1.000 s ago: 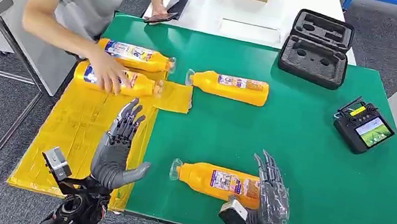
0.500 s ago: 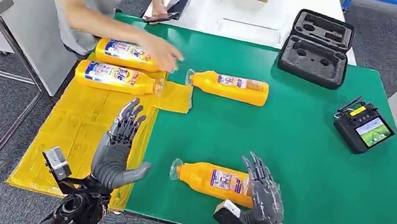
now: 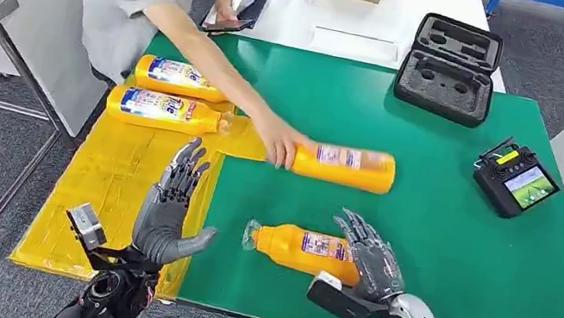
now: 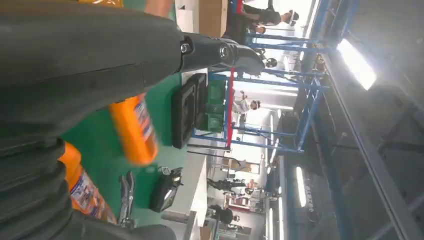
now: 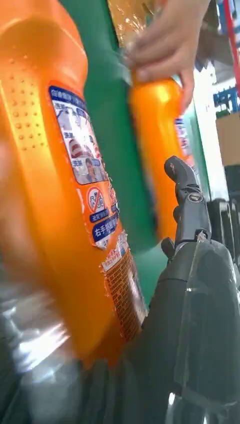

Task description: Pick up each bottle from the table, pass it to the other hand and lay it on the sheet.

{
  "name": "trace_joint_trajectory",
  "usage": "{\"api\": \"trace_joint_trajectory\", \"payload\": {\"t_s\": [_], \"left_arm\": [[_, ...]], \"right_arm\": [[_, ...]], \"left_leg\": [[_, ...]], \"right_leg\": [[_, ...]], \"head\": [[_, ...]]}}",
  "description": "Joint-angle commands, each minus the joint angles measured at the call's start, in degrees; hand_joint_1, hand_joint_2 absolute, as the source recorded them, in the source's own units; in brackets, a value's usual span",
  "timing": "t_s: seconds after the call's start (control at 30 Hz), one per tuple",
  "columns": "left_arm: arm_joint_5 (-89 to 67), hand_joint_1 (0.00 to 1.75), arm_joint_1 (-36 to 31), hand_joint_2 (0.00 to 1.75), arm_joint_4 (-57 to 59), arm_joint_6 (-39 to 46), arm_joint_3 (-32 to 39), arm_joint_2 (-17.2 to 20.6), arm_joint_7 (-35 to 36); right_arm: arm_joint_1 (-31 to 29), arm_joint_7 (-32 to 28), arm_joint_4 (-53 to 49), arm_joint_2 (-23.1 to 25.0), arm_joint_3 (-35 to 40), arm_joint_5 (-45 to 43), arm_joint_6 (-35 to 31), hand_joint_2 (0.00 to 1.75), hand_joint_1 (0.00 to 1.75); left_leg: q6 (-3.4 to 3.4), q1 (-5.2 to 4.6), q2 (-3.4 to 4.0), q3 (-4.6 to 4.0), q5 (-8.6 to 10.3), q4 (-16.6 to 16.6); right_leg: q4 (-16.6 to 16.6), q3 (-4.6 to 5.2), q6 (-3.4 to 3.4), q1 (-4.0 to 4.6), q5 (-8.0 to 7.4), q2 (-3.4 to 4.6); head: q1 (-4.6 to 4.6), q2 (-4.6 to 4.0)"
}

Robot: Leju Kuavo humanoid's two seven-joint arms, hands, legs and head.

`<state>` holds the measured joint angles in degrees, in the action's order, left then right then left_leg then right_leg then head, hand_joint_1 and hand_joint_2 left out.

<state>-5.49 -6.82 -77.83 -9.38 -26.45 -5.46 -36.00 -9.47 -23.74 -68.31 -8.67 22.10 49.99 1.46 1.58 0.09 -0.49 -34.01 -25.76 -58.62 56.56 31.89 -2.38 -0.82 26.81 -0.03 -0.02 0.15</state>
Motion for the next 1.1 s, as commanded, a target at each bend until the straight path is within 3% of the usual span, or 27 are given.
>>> {"api": "trace_joint_trajectory", "payload": {"t_s": [0.03, 0.53, 1.1], "left_arm": [[-0.60, 0.00, -1.04, 1.75, 3.83, 0.66, -1.61, 1.79, -4.00], [-1.25, 0.00, -1.27, 1.75, 4.34, 1.68, -2.31, 2.11, -4.00], [-1.45, 0.00, -1.94, 1.75, 5.16, 1.73, -2.56, 2.13, -4.00]], "right_arm": [[-9.88, -2.24, 16.18, -3.46, 6.28, -0.70, 1.73, 1.75, 0.00], [-15.18, -3.82, 17.32, -6.66, 11.40, -1.57, 3.27, 1.75, 0.00], [-14.91, -4.78, 16.26, -7.88, 12.68, -3.78, 4.27, 1.75, 0.00]], "left_leg": [[-0.05, 0.00, 0.22, 0.17, 0.02, 0.08], [-0.03, 0.03, 0.12, 0.26, 0.09, 0.13], [0.02, 0.00, 0.02, 0.17, 0.09, 0.05]], "right_leg": [[-0.10, -0.11, 0.05, 0.01, -0.10, 0.18], [-0.17, -0.25, 0.04, 0.02, -0.18, 0.07], [-0.07, -0.16, -0.03, -0.02, -0.14, 0.00]], "head": [[-0.02, 0.00], [-0.04, 0.00], [-0.02, 0.02]]}}
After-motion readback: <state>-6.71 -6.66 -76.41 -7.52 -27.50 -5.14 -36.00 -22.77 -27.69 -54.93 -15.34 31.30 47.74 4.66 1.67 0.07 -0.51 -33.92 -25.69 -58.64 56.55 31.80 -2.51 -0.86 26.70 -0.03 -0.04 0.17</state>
